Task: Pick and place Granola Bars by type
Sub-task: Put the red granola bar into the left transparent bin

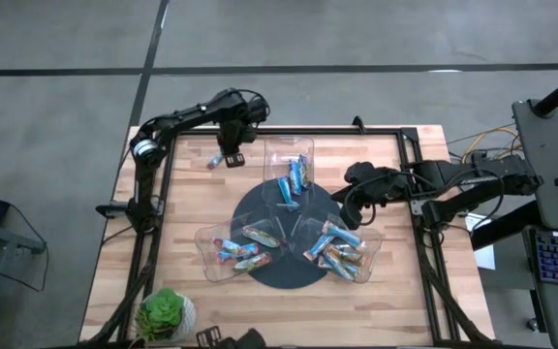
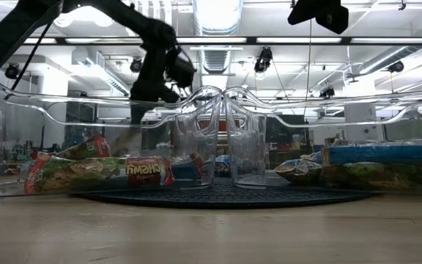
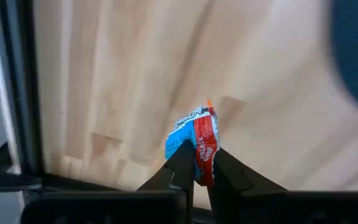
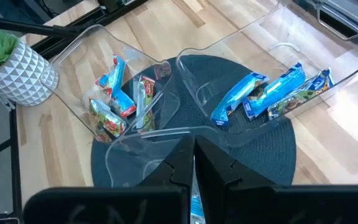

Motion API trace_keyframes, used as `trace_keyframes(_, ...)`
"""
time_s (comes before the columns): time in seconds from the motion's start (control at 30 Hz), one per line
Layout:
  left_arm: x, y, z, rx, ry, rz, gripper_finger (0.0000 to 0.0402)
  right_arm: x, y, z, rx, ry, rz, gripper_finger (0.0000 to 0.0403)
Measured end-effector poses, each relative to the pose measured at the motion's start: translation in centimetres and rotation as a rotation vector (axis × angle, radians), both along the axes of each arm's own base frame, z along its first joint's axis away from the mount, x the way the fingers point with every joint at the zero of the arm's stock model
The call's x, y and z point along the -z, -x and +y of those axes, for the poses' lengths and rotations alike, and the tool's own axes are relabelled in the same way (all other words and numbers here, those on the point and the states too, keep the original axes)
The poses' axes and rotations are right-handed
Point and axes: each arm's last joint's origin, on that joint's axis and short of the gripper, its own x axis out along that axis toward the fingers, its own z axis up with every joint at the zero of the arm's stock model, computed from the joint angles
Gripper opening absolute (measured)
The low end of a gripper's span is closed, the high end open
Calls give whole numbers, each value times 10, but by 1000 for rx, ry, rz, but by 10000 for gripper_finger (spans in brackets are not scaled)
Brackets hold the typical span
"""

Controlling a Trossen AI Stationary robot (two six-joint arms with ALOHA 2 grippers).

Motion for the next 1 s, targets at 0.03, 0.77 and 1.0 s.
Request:
trace_keyframes(0.03, -7, -3, -3, 3, 9, -16, 10, 0, 0, 0, 0, 2, 0, 8)
trace_keyframes(0.77, -129, -26, -142, 119, 93, -481, 11, 1, 0, -6, 14, 25, 7, 8)
trace_keyframes(1.0, -147, -16, -199, 211, 254, -550, 11, 1, 0, -6, 13, 23, 7, 8)
